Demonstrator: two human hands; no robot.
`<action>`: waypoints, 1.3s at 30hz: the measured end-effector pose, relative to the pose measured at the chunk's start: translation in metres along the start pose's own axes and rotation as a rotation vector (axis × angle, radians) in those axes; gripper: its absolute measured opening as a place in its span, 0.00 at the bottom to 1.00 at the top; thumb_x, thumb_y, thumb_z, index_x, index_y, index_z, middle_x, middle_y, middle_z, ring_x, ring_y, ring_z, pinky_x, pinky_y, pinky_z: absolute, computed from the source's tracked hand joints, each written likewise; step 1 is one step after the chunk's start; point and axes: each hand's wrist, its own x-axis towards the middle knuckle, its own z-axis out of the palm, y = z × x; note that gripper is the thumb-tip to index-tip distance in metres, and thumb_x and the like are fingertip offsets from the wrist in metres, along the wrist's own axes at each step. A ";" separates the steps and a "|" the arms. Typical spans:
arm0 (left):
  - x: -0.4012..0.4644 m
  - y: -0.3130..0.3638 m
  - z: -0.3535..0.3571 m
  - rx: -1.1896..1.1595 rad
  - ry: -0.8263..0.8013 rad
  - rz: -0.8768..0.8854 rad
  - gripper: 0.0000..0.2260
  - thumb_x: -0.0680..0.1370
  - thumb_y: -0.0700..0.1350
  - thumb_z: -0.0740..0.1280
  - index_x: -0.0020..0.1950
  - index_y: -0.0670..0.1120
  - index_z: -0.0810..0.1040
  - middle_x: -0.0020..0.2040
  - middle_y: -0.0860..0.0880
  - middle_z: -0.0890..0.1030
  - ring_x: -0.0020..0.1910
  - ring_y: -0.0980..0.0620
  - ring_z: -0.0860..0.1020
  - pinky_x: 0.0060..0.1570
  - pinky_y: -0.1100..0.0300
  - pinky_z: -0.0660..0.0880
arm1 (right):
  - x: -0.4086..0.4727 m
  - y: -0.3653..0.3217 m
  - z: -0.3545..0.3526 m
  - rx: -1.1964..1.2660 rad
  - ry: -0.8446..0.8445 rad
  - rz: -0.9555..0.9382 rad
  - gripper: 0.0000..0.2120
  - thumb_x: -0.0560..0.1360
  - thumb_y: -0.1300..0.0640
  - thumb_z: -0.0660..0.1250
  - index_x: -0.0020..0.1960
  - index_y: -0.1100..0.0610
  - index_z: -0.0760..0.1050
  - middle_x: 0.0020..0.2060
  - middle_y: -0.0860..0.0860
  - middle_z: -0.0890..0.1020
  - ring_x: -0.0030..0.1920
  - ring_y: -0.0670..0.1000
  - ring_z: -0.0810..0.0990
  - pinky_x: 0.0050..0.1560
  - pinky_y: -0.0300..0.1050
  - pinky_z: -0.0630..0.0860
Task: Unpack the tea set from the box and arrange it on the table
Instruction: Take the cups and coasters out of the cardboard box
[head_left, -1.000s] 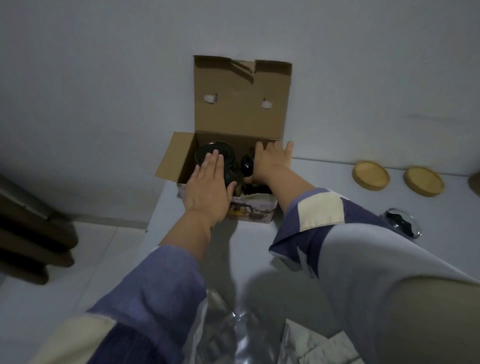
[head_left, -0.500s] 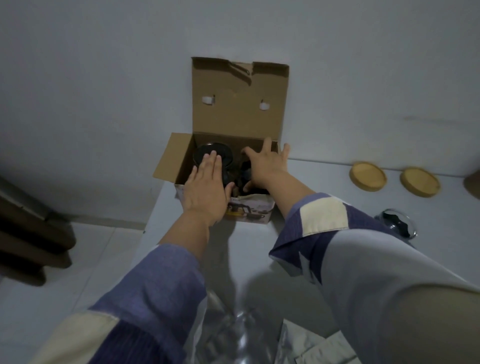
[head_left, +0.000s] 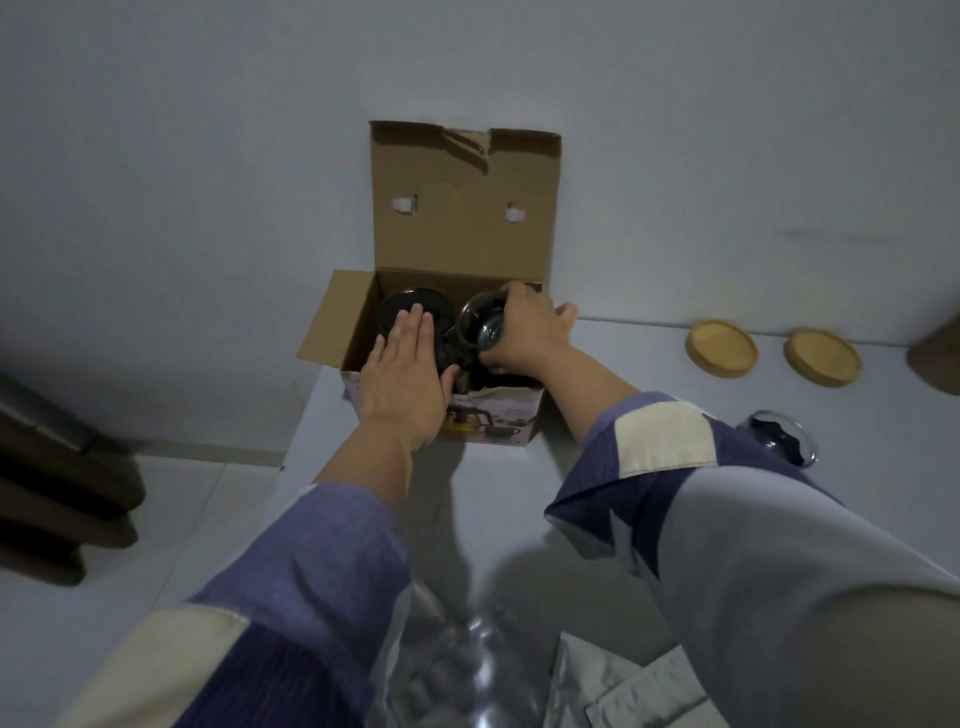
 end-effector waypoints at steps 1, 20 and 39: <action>0.000 0.000 0.000 0.001 -0.004 -0.001 0.30 0.82 0.55 0.49 0.78 0.43 0.43 0.79 0.46 0.44 0.78 0.50 0.44 0.77 0.54 0.46 | -0.002 0.001 0.000 0.040 0.028 -0.005 0.40 0.63 0.46 0.75 0.69 0.55 0.63 0.65 0.53 0.72 0.67 0.55 0.68 0.63 0.54 0.63; -0.007 0.091 -0.025 0.039 -0.020 0.063 0.26 0.83 0.48 0.48 0.78 0.39 0.48 0.79 0.43 0.48 0.78 0.47 0.47 0.76 0.51 0.46 | -0.076 0.104 -0.055 0.740 0.235 0.232 0.40 0.64 0.55 0.78 0.70 0.59 0.62 0.65 0.55 0.72 0.64 0.53 0.74 0.58 0.36 0.68; -0.098 0.300 0.093 -0.140 -0.638 0.106 0.34 0.79 0.36 0.57 0.77 0.37 0.36 0.77 0.42 0.33 0.77 0.44 0.35 0.75 0.47 0.40 | -0.174 0.370 -0.052 0.724 0.209 0.626 0.43 0.59 0.48 0.77 0.70 0.55 0.63 0.63 0.55 0.75 0.62 0.57 0.75 0.64 0.55 0.73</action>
